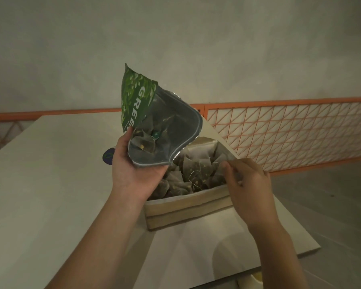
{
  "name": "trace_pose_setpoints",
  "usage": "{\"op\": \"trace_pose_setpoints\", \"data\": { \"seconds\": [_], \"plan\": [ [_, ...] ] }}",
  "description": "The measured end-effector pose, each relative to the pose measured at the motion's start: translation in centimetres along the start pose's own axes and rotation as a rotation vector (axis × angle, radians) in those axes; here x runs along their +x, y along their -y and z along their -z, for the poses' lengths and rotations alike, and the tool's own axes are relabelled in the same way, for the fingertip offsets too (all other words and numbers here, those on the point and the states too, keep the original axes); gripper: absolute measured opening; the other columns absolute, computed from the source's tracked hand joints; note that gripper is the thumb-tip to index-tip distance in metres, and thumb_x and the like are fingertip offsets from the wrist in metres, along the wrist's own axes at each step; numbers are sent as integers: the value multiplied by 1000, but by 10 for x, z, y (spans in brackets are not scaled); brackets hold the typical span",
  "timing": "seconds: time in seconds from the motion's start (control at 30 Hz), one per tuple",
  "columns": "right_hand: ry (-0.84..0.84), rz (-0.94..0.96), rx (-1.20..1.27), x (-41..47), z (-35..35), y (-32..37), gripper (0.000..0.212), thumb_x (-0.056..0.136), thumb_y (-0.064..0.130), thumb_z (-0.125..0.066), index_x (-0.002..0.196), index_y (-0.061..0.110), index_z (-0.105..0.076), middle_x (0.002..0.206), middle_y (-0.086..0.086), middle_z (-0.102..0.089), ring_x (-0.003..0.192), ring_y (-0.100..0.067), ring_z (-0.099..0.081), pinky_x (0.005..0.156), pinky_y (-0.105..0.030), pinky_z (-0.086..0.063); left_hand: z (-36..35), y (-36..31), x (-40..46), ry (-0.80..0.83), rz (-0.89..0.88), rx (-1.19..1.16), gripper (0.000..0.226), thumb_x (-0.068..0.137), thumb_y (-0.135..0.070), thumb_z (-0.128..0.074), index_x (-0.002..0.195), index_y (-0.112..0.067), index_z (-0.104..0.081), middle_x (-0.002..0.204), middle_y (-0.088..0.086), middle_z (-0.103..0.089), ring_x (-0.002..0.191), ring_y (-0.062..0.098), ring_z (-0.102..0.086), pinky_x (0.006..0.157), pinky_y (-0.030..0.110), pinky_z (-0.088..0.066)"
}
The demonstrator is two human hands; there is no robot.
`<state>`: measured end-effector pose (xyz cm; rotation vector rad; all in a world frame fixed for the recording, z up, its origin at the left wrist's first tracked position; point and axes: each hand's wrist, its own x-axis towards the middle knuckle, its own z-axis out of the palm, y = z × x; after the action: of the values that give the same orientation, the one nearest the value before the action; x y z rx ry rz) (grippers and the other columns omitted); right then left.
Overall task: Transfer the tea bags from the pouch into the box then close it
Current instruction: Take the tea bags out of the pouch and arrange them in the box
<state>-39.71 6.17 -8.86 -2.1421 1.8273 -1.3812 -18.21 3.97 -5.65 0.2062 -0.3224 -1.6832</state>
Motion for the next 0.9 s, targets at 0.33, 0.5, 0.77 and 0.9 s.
{"op": "trace_pose_setpoints", "data": {
  "seconds": [0.33, 0.5, 0.77, 0.9],
  "plan": [
    [-121, 106, 273, 2, -2, 60, 14, 87, 23, -67, 100, 23, -73, 99, 9, -65, 96, -14, -58, 84, -39, -48, 0, -1, 1, 1, -5, 46, 46, 98, -44, -50, 134, -18, -63, 138, 12, -61, 132, 31, -54, 105, 42, -48],
    [-102, 254, 150, 12, -19, 105, 15, 83, 21, -68, 95, 21, -77, 91, 3, -68, 90, -18, -56, 81, -30, -40, -4, 6, -2, 10, -28, 140, 46, 103, -44, -39, 122, -11, -66, 117, 9, -70, 105, 23, -69, 85, 31, -58],
    [24, 151, -324, 26, -44, 128, 44, 96, 55, -41, 104, 28, -74, 112, -3, -56, 107, -29, -39, 85, -44, -18, -8, 5, -7, 13, -55, 182, 47, 100, -44, -44, 117, -11, -73, 123, 9, -69, 116, 23, -66, 102, 35, -51],
    [-38, 133, -239, 21, -47, 127, 27, 84, 53, -59, 88, 30, -71, 97, 5, -64, 101, -28, -46, 84, -43, -18, -7, 3, -5, -9, -69, 200, 50, 96, -43, -50, 128, -10, -67, 145, 11, -56, 138, 26, -50, 117, 38, -36]
  ]
}}
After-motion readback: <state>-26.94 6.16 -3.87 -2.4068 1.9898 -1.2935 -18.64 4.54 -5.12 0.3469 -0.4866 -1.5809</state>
